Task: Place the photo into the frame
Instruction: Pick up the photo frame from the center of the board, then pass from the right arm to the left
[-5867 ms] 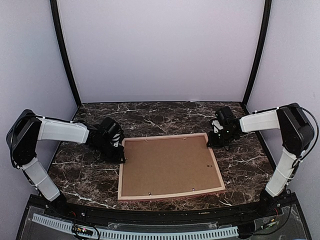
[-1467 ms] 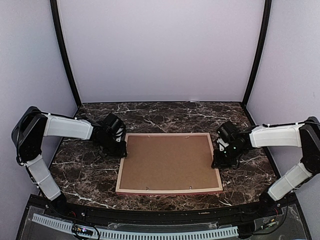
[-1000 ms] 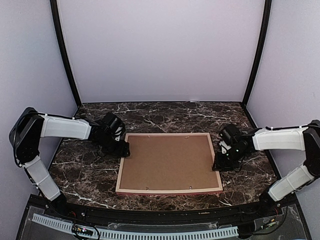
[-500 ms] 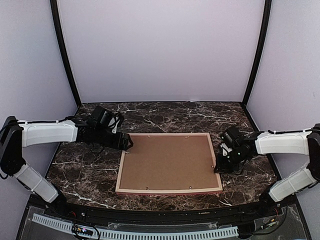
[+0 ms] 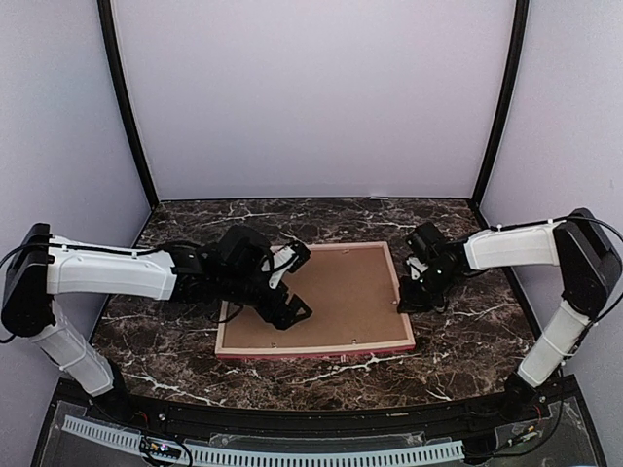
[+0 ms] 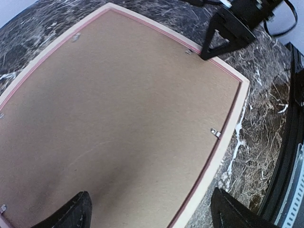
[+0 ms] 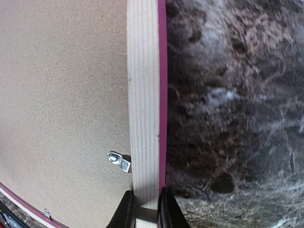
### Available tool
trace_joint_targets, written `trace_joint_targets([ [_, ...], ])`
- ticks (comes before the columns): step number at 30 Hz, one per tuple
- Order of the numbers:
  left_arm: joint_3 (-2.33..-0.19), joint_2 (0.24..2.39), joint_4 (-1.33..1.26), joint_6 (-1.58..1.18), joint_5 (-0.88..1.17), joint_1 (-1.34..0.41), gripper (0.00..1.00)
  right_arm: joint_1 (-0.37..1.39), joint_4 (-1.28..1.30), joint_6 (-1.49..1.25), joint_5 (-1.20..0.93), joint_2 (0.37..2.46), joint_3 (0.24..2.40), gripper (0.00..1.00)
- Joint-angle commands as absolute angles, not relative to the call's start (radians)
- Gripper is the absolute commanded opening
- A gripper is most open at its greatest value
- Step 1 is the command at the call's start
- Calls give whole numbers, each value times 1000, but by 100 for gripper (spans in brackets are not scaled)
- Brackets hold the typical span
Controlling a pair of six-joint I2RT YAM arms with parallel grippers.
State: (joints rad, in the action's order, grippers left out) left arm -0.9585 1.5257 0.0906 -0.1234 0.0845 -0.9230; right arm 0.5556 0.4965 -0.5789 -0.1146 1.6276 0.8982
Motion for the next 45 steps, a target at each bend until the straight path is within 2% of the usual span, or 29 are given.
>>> trace_joint_targets([
  [1, -1016, 1599, 100, 44, -17, -1023, 90, 518, 474, -528, -115, 1716, 989, 0],
  [11, -1133, 1760, 160, 278, -324, -1224, 93, 479, 683, -426, -238, 1697, 1188, 0],
  [21, -1137, 1838, 135, 339, -499, -1264, 91, 467, 838, -398, -344, 1633, 1272, 0],
  [27, -1131, 1835, 135, 338, -546, -1271, 78, 466, 870, -388, -334, 1622, 1267, 0],
  [35, -1117, 1809, 131, 328, -547, -1276, 55, 464, 862, -378, -332, 1627, 1255, 0],
  [45, -1128, 1780, 151, 323, -554, -1278, 35, 454, 867, -361, -320, 1620, 1252, 18],
])
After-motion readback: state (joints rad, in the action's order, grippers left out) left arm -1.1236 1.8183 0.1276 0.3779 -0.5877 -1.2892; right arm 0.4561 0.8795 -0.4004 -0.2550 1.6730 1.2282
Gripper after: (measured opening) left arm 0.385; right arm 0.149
